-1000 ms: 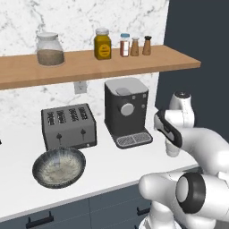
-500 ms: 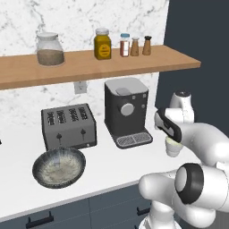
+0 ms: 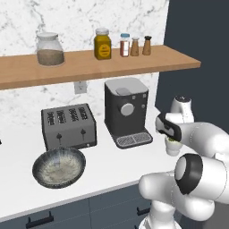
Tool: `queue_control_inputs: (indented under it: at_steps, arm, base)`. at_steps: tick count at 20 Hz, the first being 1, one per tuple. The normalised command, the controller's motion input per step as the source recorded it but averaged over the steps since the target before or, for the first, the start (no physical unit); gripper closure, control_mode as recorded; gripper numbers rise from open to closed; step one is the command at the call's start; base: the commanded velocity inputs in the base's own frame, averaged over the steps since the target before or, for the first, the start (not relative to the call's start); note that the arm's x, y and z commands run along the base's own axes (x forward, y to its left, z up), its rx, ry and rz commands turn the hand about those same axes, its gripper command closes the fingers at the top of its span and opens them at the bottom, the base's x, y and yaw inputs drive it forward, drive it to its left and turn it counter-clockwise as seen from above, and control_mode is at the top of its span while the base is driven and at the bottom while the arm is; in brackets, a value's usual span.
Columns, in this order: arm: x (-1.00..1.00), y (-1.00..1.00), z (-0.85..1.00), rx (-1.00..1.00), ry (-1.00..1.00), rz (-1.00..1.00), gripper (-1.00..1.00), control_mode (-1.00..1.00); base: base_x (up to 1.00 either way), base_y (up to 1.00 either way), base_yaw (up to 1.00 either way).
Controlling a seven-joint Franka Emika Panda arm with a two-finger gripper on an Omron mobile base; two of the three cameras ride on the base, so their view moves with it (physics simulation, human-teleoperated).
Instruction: Grab a lemon wedge from the fridge and one ice cube from the ice bowl, and put them in the glass of lemonade.
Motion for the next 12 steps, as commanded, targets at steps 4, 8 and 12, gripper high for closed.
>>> queue_control_inputs:
  at_steps: [4, 8, 12]
  arm:
    - [0.12, -0.15, -0.08, 0.00, 0.00, 0.00, 1.00, -1.00]
    - [0.00, 0.00, 0.09, 0.00, 0.00, 0.00, 1.00, -1.00]
    - [-0.10, 0.03, 0.28, 0.00, -0.03, 0.00, 1.00, -1.00]
  base:
    - [0.00, 0.00, 0.00]
    - [0.00, 0.00, 0.00]
    - [0.00, 0.00, 0.00]
